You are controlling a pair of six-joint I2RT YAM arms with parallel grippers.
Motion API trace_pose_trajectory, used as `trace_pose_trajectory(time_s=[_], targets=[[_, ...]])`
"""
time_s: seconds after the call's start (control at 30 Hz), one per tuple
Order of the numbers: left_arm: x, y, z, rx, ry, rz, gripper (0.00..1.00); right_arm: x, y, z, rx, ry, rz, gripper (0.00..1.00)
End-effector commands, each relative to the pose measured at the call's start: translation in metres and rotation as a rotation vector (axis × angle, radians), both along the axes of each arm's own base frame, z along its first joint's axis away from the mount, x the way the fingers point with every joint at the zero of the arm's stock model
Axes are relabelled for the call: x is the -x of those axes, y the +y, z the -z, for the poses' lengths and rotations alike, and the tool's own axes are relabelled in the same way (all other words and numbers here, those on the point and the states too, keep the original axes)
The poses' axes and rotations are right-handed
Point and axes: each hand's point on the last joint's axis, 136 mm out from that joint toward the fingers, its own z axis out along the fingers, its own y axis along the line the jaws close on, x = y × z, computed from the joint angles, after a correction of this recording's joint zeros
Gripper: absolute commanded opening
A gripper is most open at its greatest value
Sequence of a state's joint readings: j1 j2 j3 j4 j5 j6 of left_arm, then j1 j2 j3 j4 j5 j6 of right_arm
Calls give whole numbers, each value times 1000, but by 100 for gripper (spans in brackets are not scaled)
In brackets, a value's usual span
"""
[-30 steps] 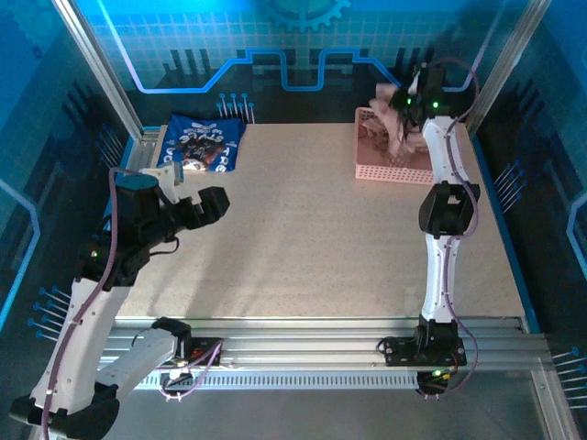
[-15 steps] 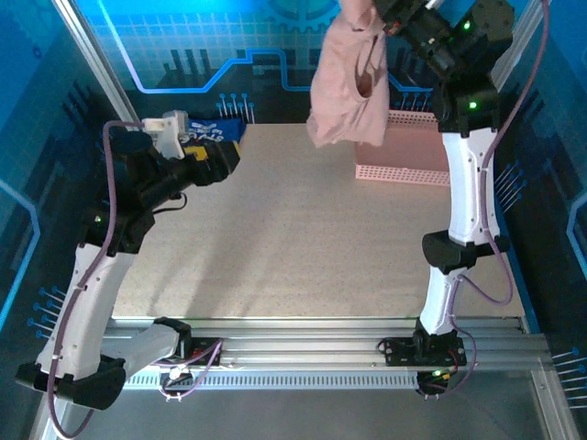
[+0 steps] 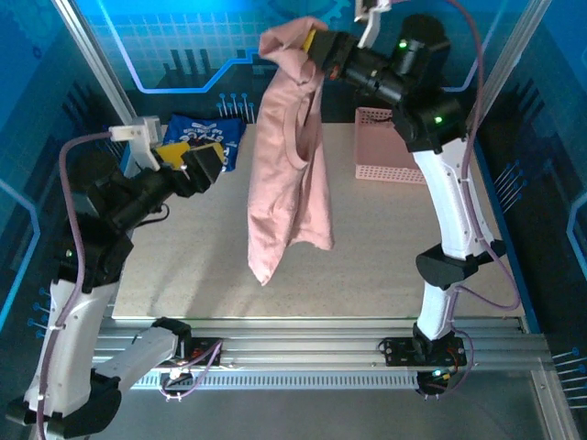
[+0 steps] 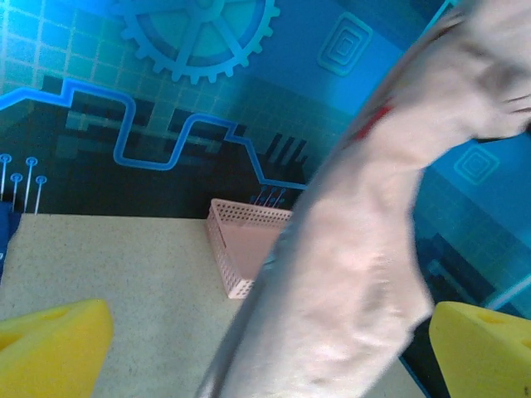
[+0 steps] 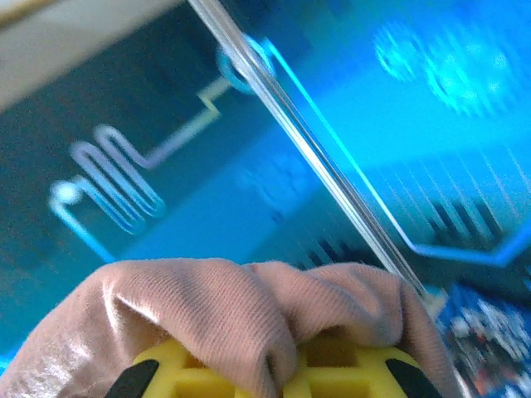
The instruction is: Fold and stack the t-shirts
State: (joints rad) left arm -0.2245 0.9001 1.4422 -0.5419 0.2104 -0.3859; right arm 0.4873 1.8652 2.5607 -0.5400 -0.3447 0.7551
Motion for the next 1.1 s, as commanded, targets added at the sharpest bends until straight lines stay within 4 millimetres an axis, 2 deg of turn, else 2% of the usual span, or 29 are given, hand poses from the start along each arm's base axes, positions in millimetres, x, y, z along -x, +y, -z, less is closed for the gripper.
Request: trace_pose_trajectory(time_s=[0.0, 0.07, 0.17, 0.2, 0.23, 0.27, 0.33, 0.4, 0.5, 0.53, 0.6, 0.7, 0.8, 0.83, 0.9, 1.07], targets=[[4, -6, 42, -2, 98, 46, 99, -18, 4, 75, 169, 136, 64, 0], [3, -13, 76, 36, 188, 73, 99, -33, 3, 122, 261, 211, 93, 3], [0, -23, 141, 43, 342, 94, 99, -53, -1, 199, 446, 327, 130, 9], [-1, -27, 164, 28, 395, 95, 99, -59, -3, 223, 505, 357, 132, 23], [-1, -32, 186, 13, 451, 98, 99, -62, -6, 247, 559, 396, 134, 43], [-2, -37, 203, 5, 500, 100, 99, -66, -11, 264, 613, 420, 148, 55], [-1, -48, 235, -26, 593, 113, 99, -68, -37, 292, 762, 460, 241, 66], [-2, -48, 257, -57, 662, 76, 99, -64, -64, 307, 868, 469, 320, 76], [-1, -48, 262, -39, 672, 67, 99, -43, -116, 324, 1004, 517, 443, 89], [1, -46, 258, -32, 655, 65, 99, -32, -136, 331, 1007, 564, 475, 91], [5, -42, 249, -31, 616, 54, 99, -11, -166, 343, 928, 637, 514, 100], [11, -34, 239, -42, 570, 42, 99, 5, -198, 355, 780, 668, 525, 100], [16, -31, 236, -72, 572, 42, 99, 5, -229, 362, 830, 705, 566, 100], [18, -29, 236, -80, 575, 40, 99, -1, -232, 364, 855, 709, 550, 100], [19, -27, 237, -88, 578, 30, 99, -17, -224, 370, 911, 692, 469, 100], [20, -20, 245, -92, 603, -9, 99, -75, -202, 390, 1072, 723, 344, 98]])
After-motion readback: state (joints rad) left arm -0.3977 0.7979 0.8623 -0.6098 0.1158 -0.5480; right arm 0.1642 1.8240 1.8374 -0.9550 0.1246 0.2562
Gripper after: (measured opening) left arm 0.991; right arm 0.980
